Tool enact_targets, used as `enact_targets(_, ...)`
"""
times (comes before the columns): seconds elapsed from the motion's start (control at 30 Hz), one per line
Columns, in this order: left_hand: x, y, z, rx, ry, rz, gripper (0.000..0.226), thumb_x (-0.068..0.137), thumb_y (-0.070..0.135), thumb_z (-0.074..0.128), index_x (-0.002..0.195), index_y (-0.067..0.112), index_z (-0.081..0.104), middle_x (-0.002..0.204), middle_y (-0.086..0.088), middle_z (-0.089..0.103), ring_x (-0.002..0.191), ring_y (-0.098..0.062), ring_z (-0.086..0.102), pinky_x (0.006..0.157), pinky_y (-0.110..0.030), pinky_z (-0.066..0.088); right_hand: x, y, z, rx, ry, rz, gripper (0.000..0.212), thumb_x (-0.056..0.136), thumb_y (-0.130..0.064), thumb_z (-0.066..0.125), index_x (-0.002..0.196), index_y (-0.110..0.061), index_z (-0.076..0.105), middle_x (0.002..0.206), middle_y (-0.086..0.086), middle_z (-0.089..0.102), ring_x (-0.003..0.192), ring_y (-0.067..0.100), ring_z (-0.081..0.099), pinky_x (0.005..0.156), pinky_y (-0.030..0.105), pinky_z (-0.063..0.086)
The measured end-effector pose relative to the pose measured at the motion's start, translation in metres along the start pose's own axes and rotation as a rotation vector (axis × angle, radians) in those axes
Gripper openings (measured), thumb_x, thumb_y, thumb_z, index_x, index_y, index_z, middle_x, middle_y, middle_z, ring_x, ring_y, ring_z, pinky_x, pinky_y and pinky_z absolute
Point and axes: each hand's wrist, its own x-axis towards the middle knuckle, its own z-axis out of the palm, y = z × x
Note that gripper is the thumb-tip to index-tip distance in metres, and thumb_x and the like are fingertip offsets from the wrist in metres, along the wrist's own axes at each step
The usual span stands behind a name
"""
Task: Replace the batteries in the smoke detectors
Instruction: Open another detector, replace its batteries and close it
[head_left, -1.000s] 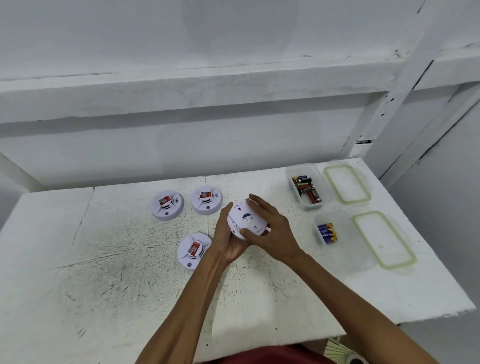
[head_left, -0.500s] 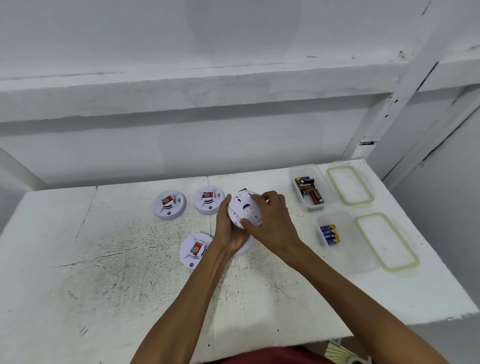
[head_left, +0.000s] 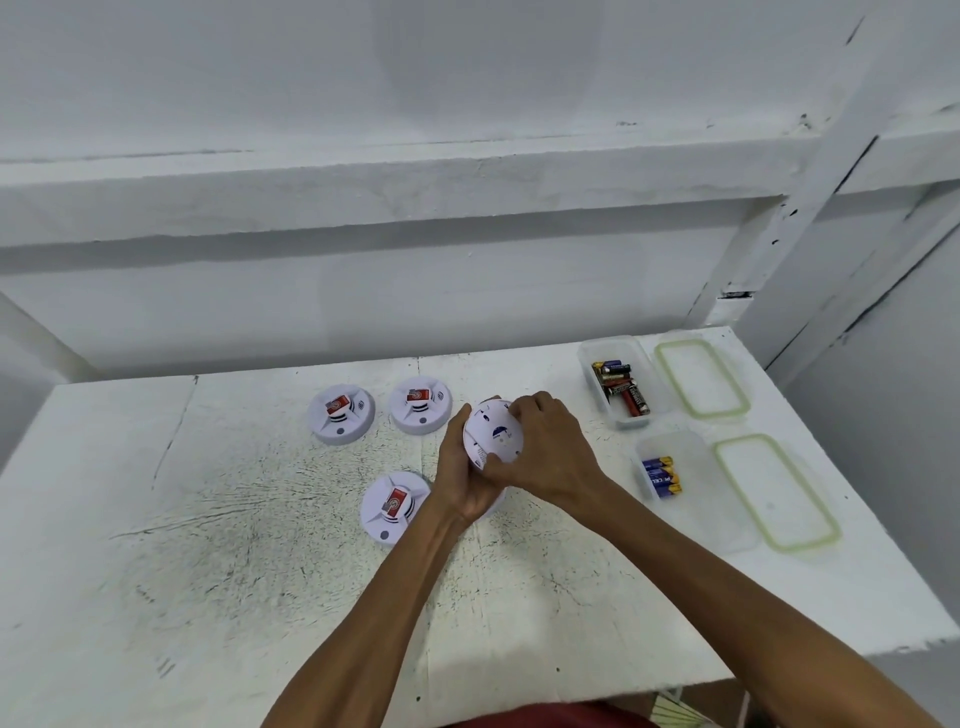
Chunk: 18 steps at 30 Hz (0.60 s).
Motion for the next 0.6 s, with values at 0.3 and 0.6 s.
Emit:
enact_targets(0.3, 0.007, -0.013, -0.004, 0.003, 0.03, 0.081, 0.049, 0.099, 0.041, 0.051, 0.133, 0.006, 0.056, 0.128, -0.018, 0.062, 0.117, -0.03, 0.062, 0.109, -0.043, 0.043, 0.001, -0.008, 0.004, -0.007, -0.022, 0.064, 0.065, 0.078, -0.051, 0.068, 0.126, -0.009, 0.054, 0.116, 0.007, 0.053, 0.105, 0.023, 0.049, 0.074, 0.027, 0.038)
enact_targets(0.6, 0.001, -0.018, -0.003, -0.006, 0.06, 0.079, 0.046, 0.094, 0.041, 0.054, 0.126, 0.009, 0.059, 0.116, -0.015, 0.066, 0.106, -0.027, 0.067, 0.088, -0.039, 0.057, 0.01, -0.007, 0.004, -0.098, -0.059, 0.011, 0.058, 0.066, -0.055, 0.069, 0.094, -0.012, 0.042, 0.09, 0.001, 0.048, 0.084, 0.021, 0.052, 0.066, 0.026, 0.035)
